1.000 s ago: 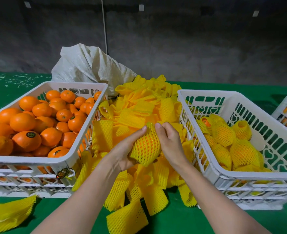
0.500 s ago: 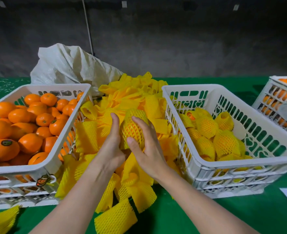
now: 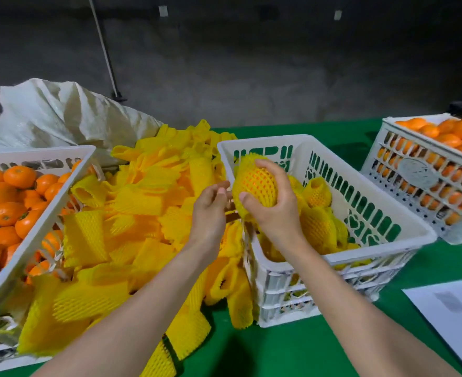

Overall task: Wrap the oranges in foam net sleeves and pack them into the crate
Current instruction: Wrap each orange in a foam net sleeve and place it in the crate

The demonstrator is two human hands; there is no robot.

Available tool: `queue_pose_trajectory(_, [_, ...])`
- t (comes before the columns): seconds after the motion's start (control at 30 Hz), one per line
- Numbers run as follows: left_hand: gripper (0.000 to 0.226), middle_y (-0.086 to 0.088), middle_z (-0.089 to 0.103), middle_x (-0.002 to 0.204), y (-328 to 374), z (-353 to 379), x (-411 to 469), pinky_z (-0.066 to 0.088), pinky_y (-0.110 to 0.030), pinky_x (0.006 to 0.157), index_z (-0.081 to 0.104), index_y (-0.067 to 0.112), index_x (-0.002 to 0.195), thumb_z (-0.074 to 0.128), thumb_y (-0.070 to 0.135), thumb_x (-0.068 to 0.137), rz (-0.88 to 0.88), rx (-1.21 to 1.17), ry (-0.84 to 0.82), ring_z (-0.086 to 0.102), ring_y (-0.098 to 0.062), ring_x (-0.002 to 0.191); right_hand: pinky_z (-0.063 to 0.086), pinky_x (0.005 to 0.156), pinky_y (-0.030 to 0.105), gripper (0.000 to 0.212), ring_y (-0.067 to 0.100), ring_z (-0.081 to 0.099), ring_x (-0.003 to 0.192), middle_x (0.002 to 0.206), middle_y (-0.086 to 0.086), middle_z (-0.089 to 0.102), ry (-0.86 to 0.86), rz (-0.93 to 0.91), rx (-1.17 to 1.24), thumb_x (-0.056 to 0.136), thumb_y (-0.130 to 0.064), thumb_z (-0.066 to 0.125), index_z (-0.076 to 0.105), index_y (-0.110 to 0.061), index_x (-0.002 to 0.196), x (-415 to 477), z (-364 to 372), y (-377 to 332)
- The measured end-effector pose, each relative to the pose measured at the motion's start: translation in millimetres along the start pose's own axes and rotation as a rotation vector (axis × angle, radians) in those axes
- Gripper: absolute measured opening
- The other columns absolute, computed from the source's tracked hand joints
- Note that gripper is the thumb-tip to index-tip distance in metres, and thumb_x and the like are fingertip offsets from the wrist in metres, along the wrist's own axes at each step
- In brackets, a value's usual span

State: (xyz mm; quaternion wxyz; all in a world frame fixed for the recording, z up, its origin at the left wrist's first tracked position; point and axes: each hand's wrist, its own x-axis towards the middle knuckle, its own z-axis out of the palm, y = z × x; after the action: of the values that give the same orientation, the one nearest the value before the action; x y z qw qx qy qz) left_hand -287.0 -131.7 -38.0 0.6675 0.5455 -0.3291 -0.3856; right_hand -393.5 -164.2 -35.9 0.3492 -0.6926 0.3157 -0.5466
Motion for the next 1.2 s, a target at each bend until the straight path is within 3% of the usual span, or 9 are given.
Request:
queue_pose_trajectory(0.1, [0.026, -0.010, 0.062, 0.111, -13.6, 33.1, 15.4, 0.051, -0.036, 0.083, 0.055, 0.007, 0.120, 0.044, 0.002, 0.097, 0.226, 0.399, -0.038, 0.061, -0.031, 0.104, 0.039, 0.090, 0.009, 0.059, -0.004, 0.043, 0.111, 0.116, -0.031, 0.041, 0.034, 0.089, -0.025, 0.077, -0.012, 0.071, 0.041, -0.035, 0.122, 18.5, -33.4, 22.5])
queue_pose_trajectory(0.2, [0.042, -0.017, 0.061, 0.111, -21.9, 64.5, 33.9, 0.044, -0.033, 0.071, 0.047, 0.005, 0.128, 0.046, -0.005, 0.087, 0.366, 0.816, -0.267, 0.059, -0.035, 0.099, 0.046, 0.082, 0.030, 0.062, 0.016, 0.050, 0.101, 0.113, -0.007, 0.046, 0.090, 0.219, -0.170, 0.073, -0.016, 0.073, 0.033, -0.034, 0.116, 41.0, -58.3, 47.5])
queue_pose_trajectory(0.37, [0.056, -0.013, 0.059, 0.099, -44.0, 77.4, 49.0, 0.038, -0.035, 0.061, 0.026, 0.014, 0.144, 0.051, 0.021, 0.095, 0.333, 1.360, -0.476, 0.059, -0.032, 0.086, 0.040, 0.072, 0.032, 0.057, 0.016, 0.047, 0.071, 0.116, 0.005, 0.032, -0.018, 0.389, -0.567, 0.071, -0.027, 0.073, 0.037, -0.037, 0.114, 97.1, -93.2, 93.6])
queue_pose_trajectory(0.47, [0.047, -0.004, 0.060, 0.081, -47.6, 73.8, 52.3, 0.043, -0.035, 0.059, 0.040, 0.016, 0.138, 0.053, 0.030, 0.095, 0.383, 1.318, -0.408, 0.061, -0.028, 0.081, 0.043, 0.077, 0.034, 0.060, 0.033, 0.053, 0.090, 0.126, 0.011, 0.034, -0.134, 0.404, -0.741, 0.073, -0.024, 0.072, 0.040, -0.032, 0.123, 123.0, -96.7, 123.3])
queue_pose_trajectory(0.6, [0.029, -0.009, 0.070, 0.094, -46.6, 69.3, 53.9, 0.052, -0.034, 0.067, 0.059, 0.016, 0.118, 0.056, 0.031, 0.094, 0.368, 1.174, -0.330, 0.064, -0.023, 0.077, 0.045, 0.095, 0.044, 0.065, 0.042, 0.048, 0.112, 0.135, 0.015, 0.032, -0.283, 0.375, -0.876, 0.080, -0.021, 0.068, 0.034, -0.031, 0.135, 134.9, -88.6, 161.5])
queue_pose_trajectory(0.7, [0.020, -0.007, 0.071, 0.092, -47.2, 68.6, 52.9, 0.045, -0.027, 0.055, 0.066, 0.016, 0.105, 0.058, 0.029, 0.093, 0.366, 1.100, -0.301, 0.060, -0.016, 0.061, 0.036, 0.105, 0.049, 0.063, 0.044, 0.038, 0.126, 0.147, 0.016, 0.025, -0.380, 0.433, -0.830, 0.091, -0.030, 0.056, 0.024, -0.029, 0.145, 133.6, -84.6, 181.8])
queue_pose_trajectory(0.9, [0.014, -0.006, 0.071, 0.087, -44.9, 67.6, 48.9, 0.051, -0.031, 0.065, 0.069, 0.014, 0.094, 0.061, 0.024, 0.091, 0.358, 1.005, -0.257, 0.065, -0.021, 0.078, 0.012, 0.115, 0.055, 0.049, 0.039, 0.005, 0.143, 0.158, 0.007, 0.005, -0.475, 0.440, -0.927, 0.101, -0.040, 0.028, 0.015, -0.038, 0.148, 125.8, -85.1, 185.7])
queue_pose_trajectory(1.07, [0.014, -0.006, 0.071, 0.090, -42.1, 66.5, 46.9, 0.052, -0.034, 0.070, 0.071, 0.012, 0.091, 0.059, 0.020, 0.092, 0.355, 0.948, -0.230, 0.065, -0.020, 0.079, 0.010, 0.114, 0.054, 0.046, 0.035, 0.011, 0.143, 0.157, 0.011, 0.013, -0.437, 0.344, -1.084, 0.102, -0.037, 0.025, 0.033, -0.021, 0.145, 121.7, -69.6, 156.4])
queue_pose_trajectory(1.2, [0.015, -0.007, 0.071, 0.089, -36.8, 63.6, 40.3, 0.046, -0.026, 0.072, 0.072, 0.006, 0.091, 0.058, 0.011, 0.091, 0.365, 0.805, -0.086, 0.063, -0.019, 0.083, 0.035, 0.103, 0.039, 0.035, 0.028, 0.043, 0.125, 0.133, 0.013, 0.052, -0.339, 0.047, -0.826, 0.099, -0.026, 0.038, 0.056, -0.008, 0.124, 116.5, -40.7, 108.6])
